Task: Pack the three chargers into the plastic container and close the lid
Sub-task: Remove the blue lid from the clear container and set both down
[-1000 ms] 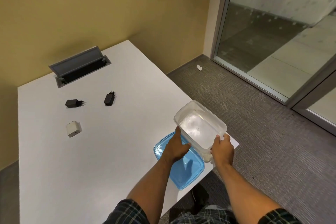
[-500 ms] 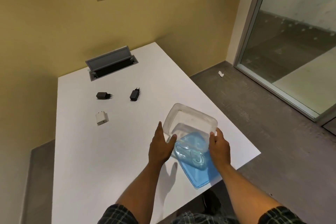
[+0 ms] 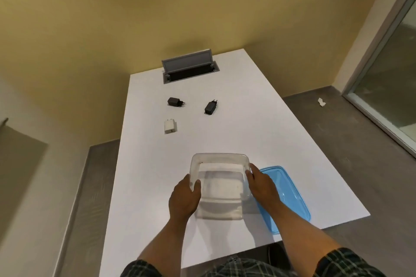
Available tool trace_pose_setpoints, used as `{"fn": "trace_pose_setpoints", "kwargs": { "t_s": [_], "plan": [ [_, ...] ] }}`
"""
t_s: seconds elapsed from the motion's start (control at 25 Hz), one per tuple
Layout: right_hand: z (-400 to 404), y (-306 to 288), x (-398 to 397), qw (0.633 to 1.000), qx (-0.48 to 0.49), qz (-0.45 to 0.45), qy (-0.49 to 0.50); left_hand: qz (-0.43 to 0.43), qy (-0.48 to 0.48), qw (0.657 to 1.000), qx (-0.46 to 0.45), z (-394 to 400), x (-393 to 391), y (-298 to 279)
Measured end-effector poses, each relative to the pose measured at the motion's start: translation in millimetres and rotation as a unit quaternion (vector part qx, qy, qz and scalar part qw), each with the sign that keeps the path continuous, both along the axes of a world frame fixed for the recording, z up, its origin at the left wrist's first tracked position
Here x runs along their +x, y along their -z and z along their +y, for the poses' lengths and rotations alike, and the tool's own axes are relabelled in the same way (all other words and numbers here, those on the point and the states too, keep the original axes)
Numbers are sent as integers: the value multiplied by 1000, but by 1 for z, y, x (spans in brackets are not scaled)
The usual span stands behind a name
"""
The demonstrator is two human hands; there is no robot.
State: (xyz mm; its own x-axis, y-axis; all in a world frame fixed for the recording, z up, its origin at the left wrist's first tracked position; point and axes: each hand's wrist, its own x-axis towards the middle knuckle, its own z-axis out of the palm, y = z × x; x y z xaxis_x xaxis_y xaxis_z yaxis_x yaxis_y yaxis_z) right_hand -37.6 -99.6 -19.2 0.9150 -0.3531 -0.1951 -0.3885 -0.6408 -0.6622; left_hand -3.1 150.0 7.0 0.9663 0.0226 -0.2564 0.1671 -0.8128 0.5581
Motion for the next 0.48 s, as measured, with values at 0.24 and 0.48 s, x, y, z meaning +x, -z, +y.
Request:
{"fn": "trace_pose_setpoints", "kwargs": {
  "t_s": [0.24, 0.48],
  "plan": [
    [17, 8, 5, 993, -68, 47, -83, 16, -4, 999, 49, 27, -4, 7],
    [25, 13, 4, 985, -102, 76, -118, 56, -1, 996, 72, 41, -12, 13]
  ]
}}
